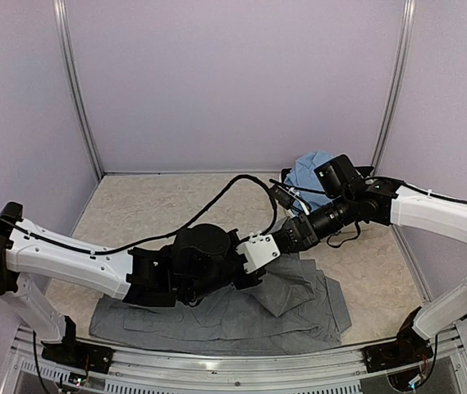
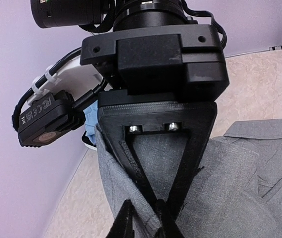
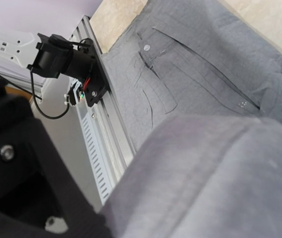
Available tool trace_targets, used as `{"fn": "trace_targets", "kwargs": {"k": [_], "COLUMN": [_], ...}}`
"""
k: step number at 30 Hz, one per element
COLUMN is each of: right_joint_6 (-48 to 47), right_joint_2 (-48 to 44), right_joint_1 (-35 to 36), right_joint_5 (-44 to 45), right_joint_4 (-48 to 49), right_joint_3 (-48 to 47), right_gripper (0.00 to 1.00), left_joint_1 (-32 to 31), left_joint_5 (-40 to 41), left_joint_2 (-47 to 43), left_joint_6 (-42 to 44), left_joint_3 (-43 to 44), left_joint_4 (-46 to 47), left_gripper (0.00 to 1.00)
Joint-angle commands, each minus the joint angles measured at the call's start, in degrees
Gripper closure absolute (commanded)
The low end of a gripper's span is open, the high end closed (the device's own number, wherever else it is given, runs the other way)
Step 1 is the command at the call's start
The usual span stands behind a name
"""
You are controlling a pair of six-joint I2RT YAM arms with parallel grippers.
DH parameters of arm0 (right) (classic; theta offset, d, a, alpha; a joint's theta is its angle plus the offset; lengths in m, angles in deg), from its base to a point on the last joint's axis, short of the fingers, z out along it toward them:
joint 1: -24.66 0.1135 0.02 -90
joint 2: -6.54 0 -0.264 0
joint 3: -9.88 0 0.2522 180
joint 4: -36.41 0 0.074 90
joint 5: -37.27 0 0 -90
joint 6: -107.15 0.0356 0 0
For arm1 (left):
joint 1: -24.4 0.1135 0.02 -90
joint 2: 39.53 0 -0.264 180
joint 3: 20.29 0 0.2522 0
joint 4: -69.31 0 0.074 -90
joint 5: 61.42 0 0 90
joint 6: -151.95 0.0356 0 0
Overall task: Fold and stack the long sleeve shirts
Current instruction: Pass from the right arm to the left, then place the rectangle-folded shirt in the left sleeve.
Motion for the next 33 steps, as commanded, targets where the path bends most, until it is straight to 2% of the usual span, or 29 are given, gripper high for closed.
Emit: {"fn": "trace_targets", "kwargs": {"k": [1, 2, 5, 8, 14, 16, 20, 22, 26, 33], "right_joint_6": [-0.5, -0.7, -2.3, -3.7, -5.1, -5.5, -6.2, -6.3, -6.3, -8.0], "right_joint_2": [-1.6, -1.6, -1.6, -2.2, -4.1, -4.7, -6.4, -7.9, -11.9, -16.8], "right_joint_1": [-0.4, -0.5, -0.7, -1.5, -2.8, -3.0, -3.6, -4.3, -6.7, -10.3], "right_joint_5": [0.3, 0.8, 3.6, 7.7, 12.2, 12.6, 14.1, 15.6, 16.6, 17.4], "right_joint_4": [0.6, 0.2, -2.3, -4.7, -5.2, -4.9, -5.5, -6.1, -6.3, -8.9], "right_joint_3": [1.0, 1.0, 0.1, -1.3, -1.9, -1.6, -1.0, -0.9, -0.4, -0.8], "right_gripper": [1.0, 1.0, 1.0, 1.0, 0.65, 0.59, 0.39, 0.33, 0.29, 0.3], "left_joint_1": [0.5, 0.6, 1.4, 4.1, 14.4, 15.9, 16.6, 16.5, 15.4, 7.1], "left_joint_5": [0.0, 0.5, 1.5, 0.6, -12.7, -14.7, -19.2, -22.3, -26.7, -23.5], "left_joint_2": [-0.1, -0.1, -1.1, -4.4, -10.4, -10.0, -5.6, -2.9, 2.1, 5.6], "left_joint_6": [-0.8, -1.1, -3.0, -9.1, -22.0, -23.6, -25.7, -26.1, -26.1, -24.1], "left_joint_3": [2.2, 2.5, 3.0, 4.3, 14.3, 19.0, 31.2, 37.4, 47.0, 55.8], "left_joint_4": [-1.0, -1.5, -3.7, -7.7, -23.0, -27.5, -38.8, -44.4, -52.0, -60.1], "left_gripper": [0.95, 1.0, 1.0, 1.0, 1.0, 1.0, 1.0, 1.0, 1.0, 1.0]}}
